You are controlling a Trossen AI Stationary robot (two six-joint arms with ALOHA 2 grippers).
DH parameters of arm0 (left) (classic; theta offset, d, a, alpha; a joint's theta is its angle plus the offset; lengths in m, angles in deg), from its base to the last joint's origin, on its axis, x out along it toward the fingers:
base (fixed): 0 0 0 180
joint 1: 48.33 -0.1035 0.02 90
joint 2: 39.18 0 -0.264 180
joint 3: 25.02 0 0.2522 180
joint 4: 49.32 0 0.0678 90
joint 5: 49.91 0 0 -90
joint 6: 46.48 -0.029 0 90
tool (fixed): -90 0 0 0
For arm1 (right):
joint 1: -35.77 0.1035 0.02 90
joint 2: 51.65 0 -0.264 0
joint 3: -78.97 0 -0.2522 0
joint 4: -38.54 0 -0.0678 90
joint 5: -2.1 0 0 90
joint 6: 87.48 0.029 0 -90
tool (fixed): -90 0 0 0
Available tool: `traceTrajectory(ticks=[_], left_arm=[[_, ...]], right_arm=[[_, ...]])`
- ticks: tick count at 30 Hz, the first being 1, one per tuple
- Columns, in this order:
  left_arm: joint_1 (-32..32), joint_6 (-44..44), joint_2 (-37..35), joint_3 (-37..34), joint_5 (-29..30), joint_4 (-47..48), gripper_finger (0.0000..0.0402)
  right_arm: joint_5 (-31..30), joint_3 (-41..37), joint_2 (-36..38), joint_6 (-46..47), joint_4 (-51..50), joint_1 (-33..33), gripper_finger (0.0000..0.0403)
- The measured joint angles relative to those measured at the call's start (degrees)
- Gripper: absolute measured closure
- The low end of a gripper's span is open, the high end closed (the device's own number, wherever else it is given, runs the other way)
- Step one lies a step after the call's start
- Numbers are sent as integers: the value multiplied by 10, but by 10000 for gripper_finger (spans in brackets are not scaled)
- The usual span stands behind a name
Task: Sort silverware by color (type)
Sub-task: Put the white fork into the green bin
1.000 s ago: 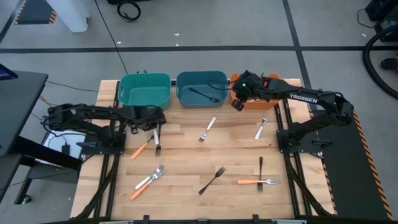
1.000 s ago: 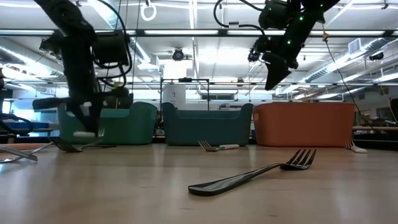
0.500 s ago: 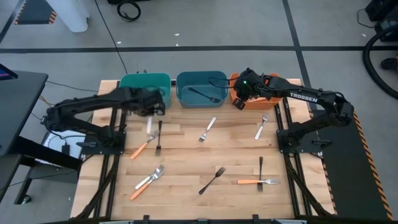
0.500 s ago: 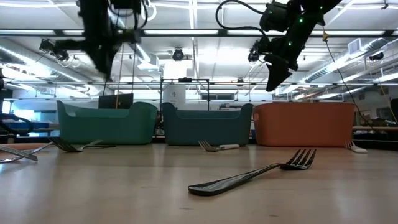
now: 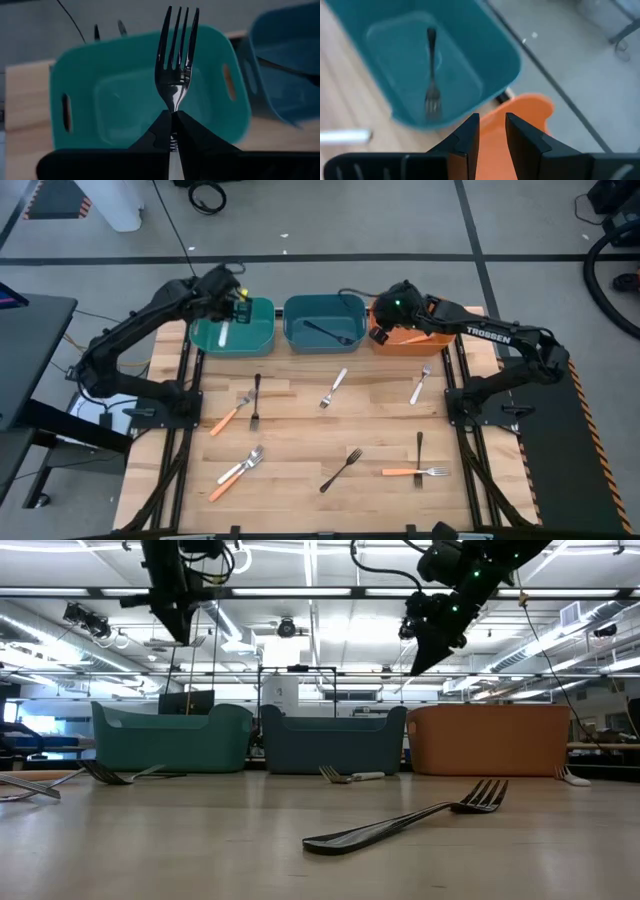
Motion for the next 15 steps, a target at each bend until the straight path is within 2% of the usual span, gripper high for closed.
traceTrajectory(ticks=[9, 15], left_arm=[[-72, -241, 82, 0, -31, -153, 377], [-101, -312, 144, 0, -50, -146, 377]], right_arm=[[-46, 0, 0, -13, 111, -52, 300], [-68, 0, 0, -13, 112, -91, 300]])
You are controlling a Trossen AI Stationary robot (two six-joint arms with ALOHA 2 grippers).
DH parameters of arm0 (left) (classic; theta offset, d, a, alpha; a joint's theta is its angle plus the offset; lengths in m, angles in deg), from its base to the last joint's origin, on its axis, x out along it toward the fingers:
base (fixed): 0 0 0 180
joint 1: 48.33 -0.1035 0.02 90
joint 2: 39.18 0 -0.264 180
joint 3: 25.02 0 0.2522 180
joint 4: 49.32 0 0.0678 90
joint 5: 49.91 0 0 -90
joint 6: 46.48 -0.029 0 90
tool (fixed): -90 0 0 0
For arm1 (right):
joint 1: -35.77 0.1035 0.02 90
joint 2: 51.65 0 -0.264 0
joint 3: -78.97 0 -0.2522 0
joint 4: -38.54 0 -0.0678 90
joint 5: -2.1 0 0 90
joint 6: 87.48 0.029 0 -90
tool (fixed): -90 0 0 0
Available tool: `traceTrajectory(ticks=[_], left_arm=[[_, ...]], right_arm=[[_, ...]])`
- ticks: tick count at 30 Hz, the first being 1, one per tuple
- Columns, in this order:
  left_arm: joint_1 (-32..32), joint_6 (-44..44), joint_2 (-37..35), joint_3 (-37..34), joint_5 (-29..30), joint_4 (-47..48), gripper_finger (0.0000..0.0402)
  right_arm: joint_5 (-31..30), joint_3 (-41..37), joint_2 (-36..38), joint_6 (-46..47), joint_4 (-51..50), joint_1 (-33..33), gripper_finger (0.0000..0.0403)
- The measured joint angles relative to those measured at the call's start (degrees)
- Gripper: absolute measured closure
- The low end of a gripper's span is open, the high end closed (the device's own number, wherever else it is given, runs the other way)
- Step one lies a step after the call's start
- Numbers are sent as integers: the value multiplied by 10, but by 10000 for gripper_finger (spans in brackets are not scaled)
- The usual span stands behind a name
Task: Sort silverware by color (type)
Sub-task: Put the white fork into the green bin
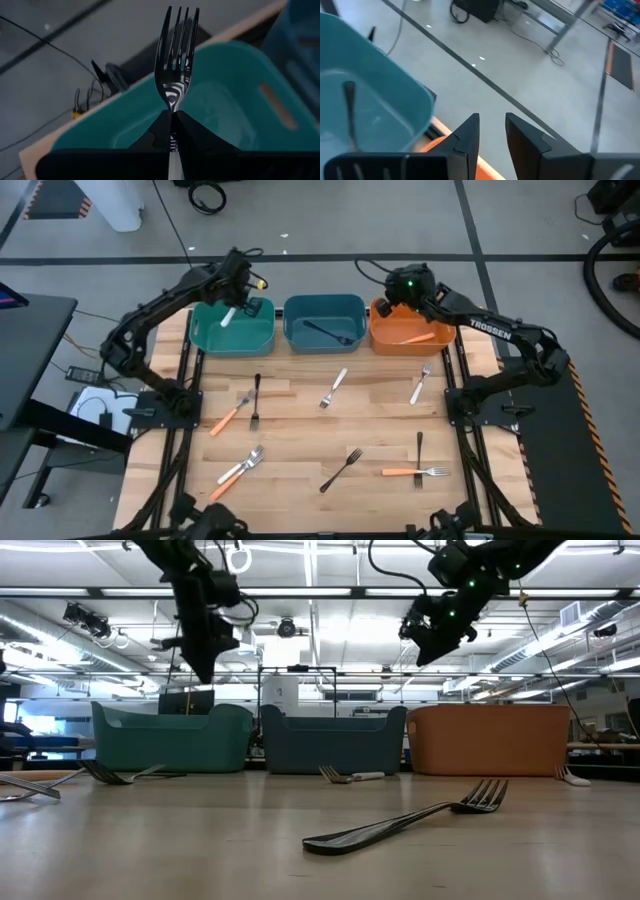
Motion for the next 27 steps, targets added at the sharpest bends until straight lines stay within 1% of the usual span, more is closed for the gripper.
traceTrajectory(ticks=[10, 13, 18, 23, 27], left_arm=[[-33, -81, 38, 0, -18, -9, 376], [-38, -85, 49, 0, -20, -10, 376], [-41, -85, 65, 0, -72, -8, 376], [-40, -85, 67, 0, -80, -9, 375], [-37, -84, 67, 0, -81, 6, 357]], right_arm=[[0, 0, 0, 0, 33, -31, 300], [1, 0, 0, 8, 43, -36, 300], [4, 0, 0, 9, 36, -37, 300], [5, 0, 2, 9, 14, -37, 300], [5, 0, 2, 9, 3, -37, 300]])
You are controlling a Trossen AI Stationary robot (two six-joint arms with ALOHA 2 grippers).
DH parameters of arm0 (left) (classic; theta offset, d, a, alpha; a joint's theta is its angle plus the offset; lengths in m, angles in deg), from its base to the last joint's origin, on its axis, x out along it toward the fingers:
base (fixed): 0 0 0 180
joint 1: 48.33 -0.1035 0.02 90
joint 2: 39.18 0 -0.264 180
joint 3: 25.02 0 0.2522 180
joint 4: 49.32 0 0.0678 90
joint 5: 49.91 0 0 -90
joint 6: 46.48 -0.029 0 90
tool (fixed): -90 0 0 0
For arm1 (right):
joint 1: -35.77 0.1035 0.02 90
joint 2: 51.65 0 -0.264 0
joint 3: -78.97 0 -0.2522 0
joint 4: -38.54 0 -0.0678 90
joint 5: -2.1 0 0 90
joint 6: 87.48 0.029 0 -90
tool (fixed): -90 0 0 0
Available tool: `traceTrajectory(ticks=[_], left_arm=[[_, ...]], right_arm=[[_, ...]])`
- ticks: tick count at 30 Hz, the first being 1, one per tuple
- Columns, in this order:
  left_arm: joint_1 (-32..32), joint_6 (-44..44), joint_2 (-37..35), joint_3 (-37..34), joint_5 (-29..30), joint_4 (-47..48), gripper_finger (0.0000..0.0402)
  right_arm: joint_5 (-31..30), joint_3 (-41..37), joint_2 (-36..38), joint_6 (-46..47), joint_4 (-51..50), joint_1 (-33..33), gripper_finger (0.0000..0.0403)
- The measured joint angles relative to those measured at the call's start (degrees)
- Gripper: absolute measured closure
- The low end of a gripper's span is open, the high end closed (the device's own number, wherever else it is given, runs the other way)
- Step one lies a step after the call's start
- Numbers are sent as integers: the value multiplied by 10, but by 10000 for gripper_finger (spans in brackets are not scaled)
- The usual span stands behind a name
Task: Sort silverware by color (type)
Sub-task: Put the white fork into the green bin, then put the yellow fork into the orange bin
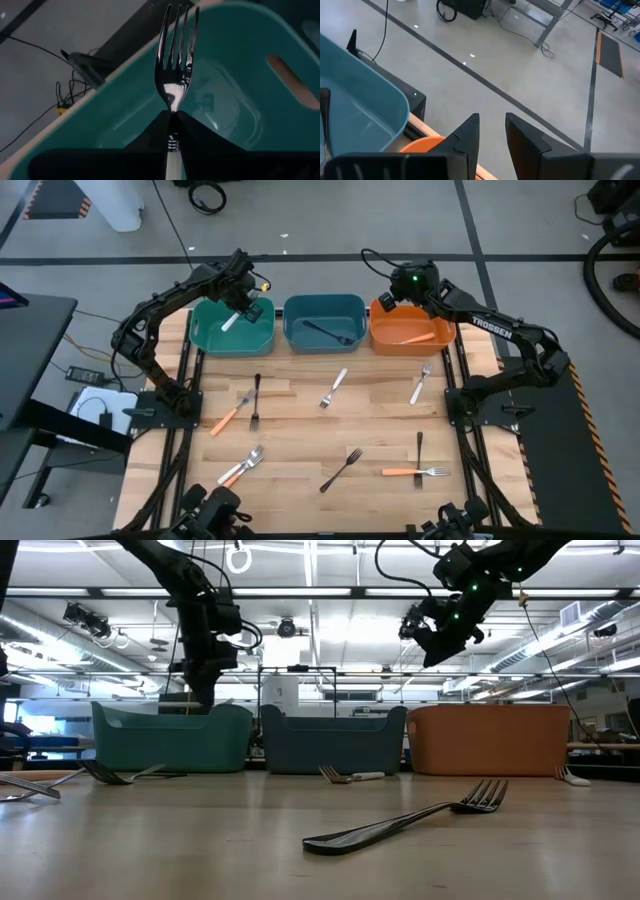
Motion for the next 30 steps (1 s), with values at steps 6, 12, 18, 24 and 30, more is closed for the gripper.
traceTrajectory(ticks=[6, 12, 18, 24, 30], left_arm=[[10, 0, 0, 0, 0, 43, 320], [10, 2, 0, 0, 0, 43, 309], [18, 57, -7, 11, -8, 65, 308], [42, 72, -10, 81, -43, 113, 308], [97, 102, -10, 136, -48, 140, 308]], right_arm=[[0, 0, 0, 0, -19, 0, 300], [0, 0, 0, 0, -20, 0, 300], [0, 0, 12, -18, -31, 1, 300], [-2, 0, 62, -13, -92, 13, 300], [43, 0, 121, -4, -201, 35, 300]])
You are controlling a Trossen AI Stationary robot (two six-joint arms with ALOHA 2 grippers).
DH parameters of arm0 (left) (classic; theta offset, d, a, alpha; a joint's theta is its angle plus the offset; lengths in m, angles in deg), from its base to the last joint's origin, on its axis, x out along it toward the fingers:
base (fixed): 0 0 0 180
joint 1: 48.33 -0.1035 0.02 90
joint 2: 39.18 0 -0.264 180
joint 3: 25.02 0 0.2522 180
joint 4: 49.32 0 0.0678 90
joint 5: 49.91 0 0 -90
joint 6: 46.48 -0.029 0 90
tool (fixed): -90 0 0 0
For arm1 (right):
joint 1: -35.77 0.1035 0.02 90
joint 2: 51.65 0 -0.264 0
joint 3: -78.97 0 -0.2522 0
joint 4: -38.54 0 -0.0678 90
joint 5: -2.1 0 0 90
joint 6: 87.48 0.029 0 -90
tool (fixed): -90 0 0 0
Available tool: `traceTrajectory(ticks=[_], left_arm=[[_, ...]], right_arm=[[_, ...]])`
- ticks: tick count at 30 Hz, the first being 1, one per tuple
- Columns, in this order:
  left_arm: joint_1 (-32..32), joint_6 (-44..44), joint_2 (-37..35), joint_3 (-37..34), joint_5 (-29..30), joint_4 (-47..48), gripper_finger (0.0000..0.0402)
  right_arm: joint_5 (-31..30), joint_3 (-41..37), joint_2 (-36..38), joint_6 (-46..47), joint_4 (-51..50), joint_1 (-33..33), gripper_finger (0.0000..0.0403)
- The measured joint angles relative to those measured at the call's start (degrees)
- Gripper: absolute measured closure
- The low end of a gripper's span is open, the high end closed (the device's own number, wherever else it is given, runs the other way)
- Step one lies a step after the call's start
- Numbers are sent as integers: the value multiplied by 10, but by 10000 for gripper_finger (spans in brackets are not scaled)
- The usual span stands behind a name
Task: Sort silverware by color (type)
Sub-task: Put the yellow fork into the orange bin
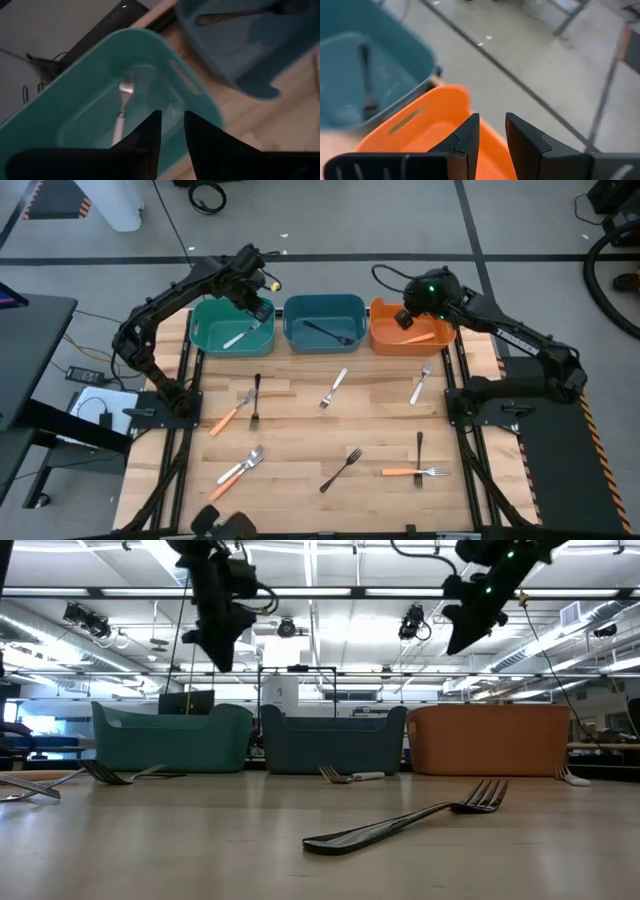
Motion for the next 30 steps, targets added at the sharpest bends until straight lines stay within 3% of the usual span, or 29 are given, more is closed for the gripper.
traceTrajectory(ticks=[7, 16, 24, 30], left_arm=[[94, 42, 0, 16, 0, 17, 308], [193, 105, 0, 16, 1, 2, 308], [237, 138, 0, 16, 2, -33, 308], [266, 122, 1, 16, 1, -16, 308]], right_arm=[[136, 0, 55, 38, -171, 44, 300], [236, 0, 86, 39, -293, 142, 299], [248, -39, 83, 76, -302, 249, 299], [267, -56, 48, 214, -302, 288, 301]])
